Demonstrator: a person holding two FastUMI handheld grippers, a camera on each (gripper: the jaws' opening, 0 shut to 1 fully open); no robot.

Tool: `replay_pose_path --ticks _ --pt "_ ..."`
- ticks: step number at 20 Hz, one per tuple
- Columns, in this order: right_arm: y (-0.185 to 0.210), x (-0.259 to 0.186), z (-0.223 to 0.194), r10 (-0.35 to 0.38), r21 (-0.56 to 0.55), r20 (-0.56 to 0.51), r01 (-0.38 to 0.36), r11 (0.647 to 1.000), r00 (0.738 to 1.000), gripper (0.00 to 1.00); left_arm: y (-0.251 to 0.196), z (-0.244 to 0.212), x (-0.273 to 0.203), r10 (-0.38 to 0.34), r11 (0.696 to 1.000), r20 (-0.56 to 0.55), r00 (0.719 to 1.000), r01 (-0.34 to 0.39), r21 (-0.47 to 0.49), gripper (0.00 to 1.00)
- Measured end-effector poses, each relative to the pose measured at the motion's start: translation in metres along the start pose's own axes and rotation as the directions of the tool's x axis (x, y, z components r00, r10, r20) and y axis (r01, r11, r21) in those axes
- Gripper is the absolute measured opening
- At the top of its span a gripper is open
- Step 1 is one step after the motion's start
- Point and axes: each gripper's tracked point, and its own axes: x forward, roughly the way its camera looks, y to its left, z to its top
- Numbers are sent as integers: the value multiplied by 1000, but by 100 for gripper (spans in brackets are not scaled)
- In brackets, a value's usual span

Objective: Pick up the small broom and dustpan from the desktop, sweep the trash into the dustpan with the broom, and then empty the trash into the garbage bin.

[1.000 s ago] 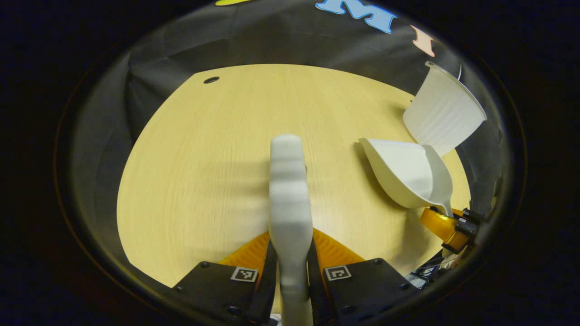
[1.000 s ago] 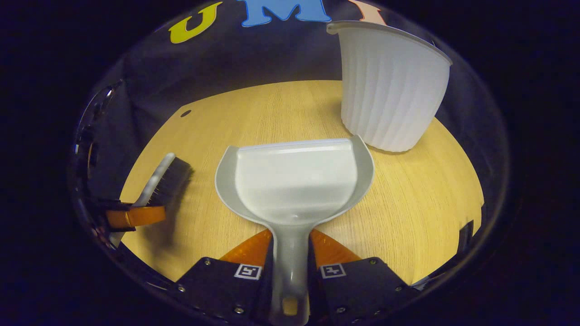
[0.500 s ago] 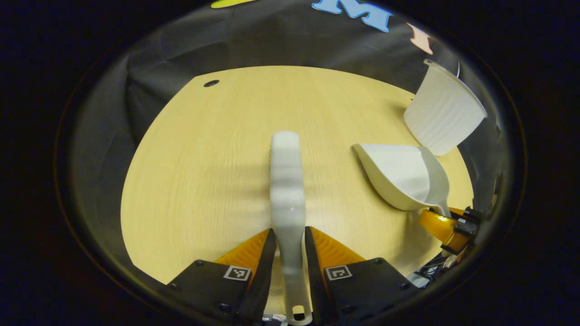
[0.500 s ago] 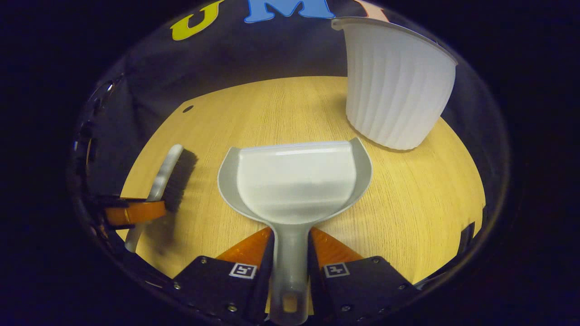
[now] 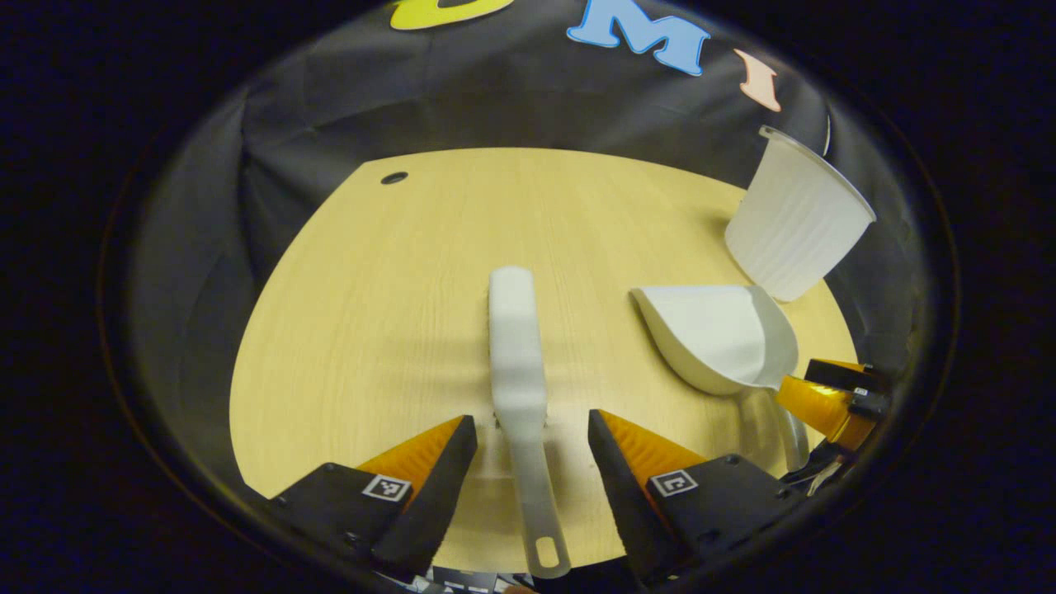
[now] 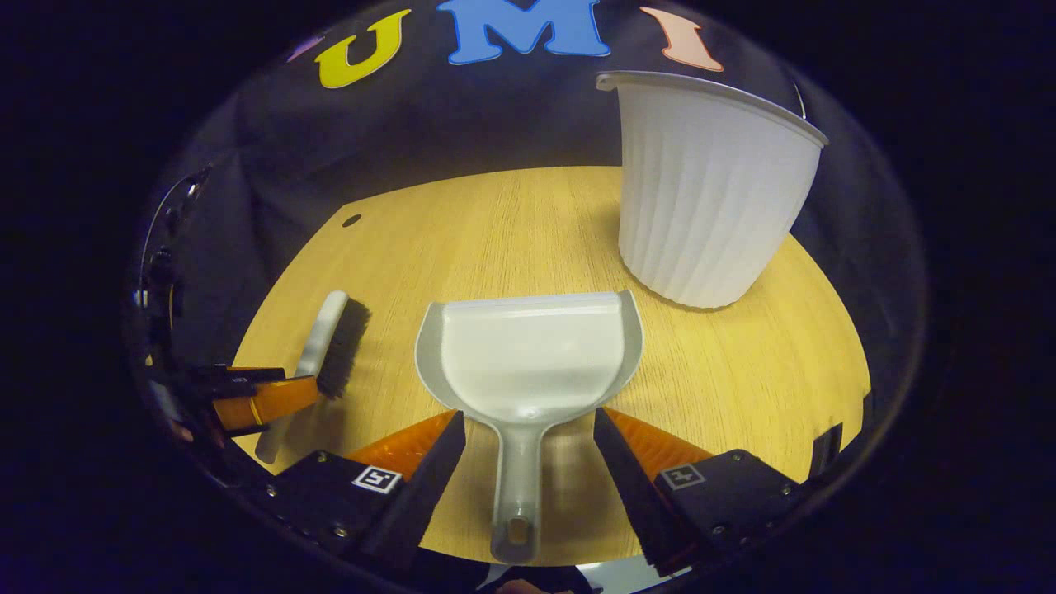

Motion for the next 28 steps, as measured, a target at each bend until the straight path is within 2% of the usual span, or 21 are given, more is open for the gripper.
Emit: replay_pose_path --ticks 2,4,6,8,12,14,18,19,20,23,28 --pt "-4 -12 23 -4 -5 69 4 1000 998 98 2 18 -8 14 1000 97 995 -15 4 96" --pt "-13 -30 47 -21 -27 155 25 999 988 97 0 39 -20 24 1000 193 981 -23 -8 96" --pt "-23 -48 72 -44 -64 253 62 996 966 98 -5 64 -34 29 999 303 953 -21 -30 96" --pt "-35 -63 95 -67 -101 360 110 989 930 98 -12 92 -50 38 999 413 910 -23 -40 96" --pt "-49 -96 132 -62 -137 536 159 978 842 97 -24 126 -87 50 999 585 810 -46 -22 96" --pt "-56 -110 146 -60 -143 607 183 973 792 97 -31 139 -103 49 999 643 764 -44 -24 95" --pt "-57 -131 166 -44 -135 697 192 972 716 97 -50 160 -136 33 999 726 687 -23 -23 95" --pt "-59 -135 171 -45 -133 718 199 971 695 97 -52 164 -141 29 1000 736 677 -27 -14 96" --pt "-60 -137 175 -50 -132 727 211 968 685 97 -54 165 -144 23 999 740 672 -33 -1 96" --pt "-61 -146 178 -49 -147 740 232 962 671 97 -55 169 -147 8 999 744 669 -36 22 96" --pt "-53 -156 186 -13 -156 761 202 967 649 97 -65 188 -166 -1 998 773 634 -43 36 96"
